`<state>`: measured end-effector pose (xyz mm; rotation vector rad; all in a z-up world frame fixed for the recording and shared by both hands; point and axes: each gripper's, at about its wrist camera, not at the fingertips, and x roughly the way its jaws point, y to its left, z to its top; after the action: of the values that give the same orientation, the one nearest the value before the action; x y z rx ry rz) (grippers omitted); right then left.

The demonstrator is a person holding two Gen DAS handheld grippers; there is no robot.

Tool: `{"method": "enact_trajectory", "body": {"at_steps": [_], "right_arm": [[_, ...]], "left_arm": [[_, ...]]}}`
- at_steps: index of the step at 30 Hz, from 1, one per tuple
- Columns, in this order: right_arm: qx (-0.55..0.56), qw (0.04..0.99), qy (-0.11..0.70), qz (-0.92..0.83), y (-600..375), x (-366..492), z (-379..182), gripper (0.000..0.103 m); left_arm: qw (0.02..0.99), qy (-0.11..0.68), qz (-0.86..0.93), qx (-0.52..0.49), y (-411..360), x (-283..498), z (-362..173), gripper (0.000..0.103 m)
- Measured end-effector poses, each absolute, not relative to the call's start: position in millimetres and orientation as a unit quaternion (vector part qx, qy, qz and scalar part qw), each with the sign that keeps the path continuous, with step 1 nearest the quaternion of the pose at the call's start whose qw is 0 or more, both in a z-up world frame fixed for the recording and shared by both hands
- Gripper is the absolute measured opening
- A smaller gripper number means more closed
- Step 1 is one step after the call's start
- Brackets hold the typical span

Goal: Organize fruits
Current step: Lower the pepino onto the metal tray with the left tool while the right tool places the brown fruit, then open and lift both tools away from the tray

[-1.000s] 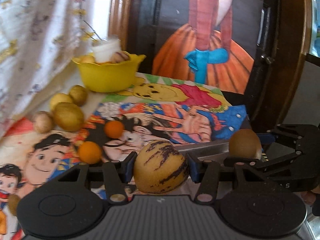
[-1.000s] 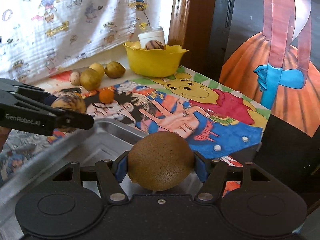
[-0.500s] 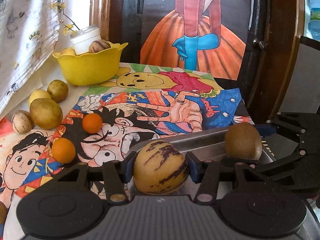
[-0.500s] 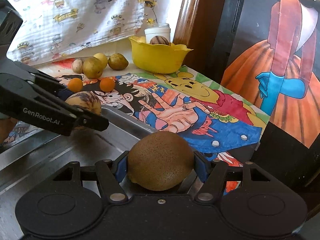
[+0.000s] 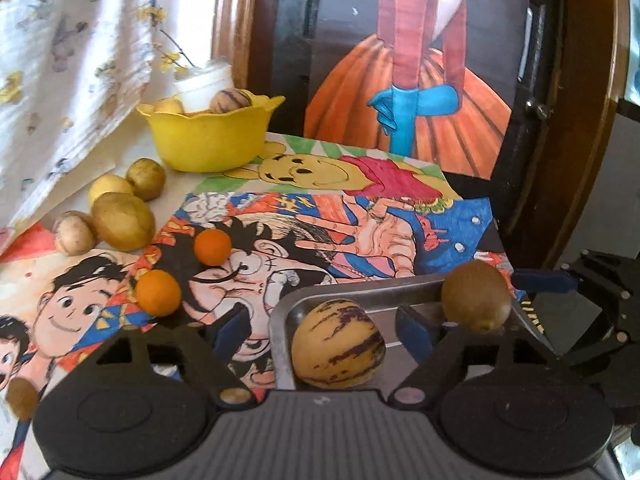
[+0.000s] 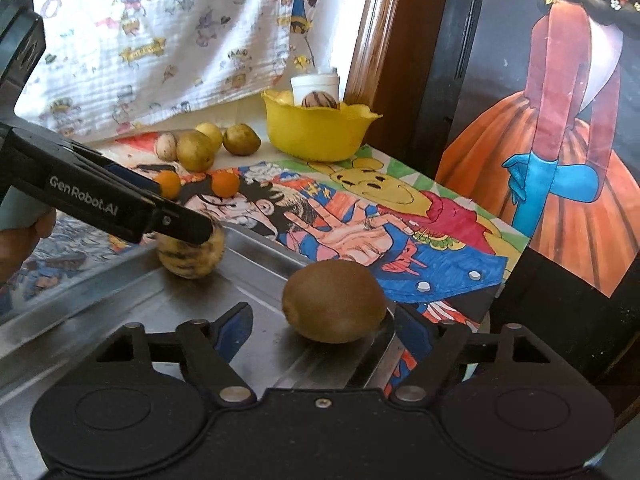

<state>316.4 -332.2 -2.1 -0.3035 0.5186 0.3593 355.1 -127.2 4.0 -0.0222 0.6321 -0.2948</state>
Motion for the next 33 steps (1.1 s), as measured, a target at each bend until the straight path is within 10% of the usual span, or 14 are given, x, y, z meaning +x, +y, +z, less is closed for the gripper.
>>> {"method": "enact_trajectory", "body": {"at_steps": [10, 33], "right_arm": [[-0.080, 0.953, 0.241, 0.167, -335.6, 247.5, 27.0, 0.102], [0.010, 0.929, 0.353, 0.115, -283.4, 98.9, 19.7, 0.102]], "left_arm": [[0.951, 0.291, -0.095, -0.048, -104.9, 288.8, 33.1, 0.103], [0.949, 0.310, -0.046, -0.035, -42.4, 127.0, 25.4, 0.103]]}}
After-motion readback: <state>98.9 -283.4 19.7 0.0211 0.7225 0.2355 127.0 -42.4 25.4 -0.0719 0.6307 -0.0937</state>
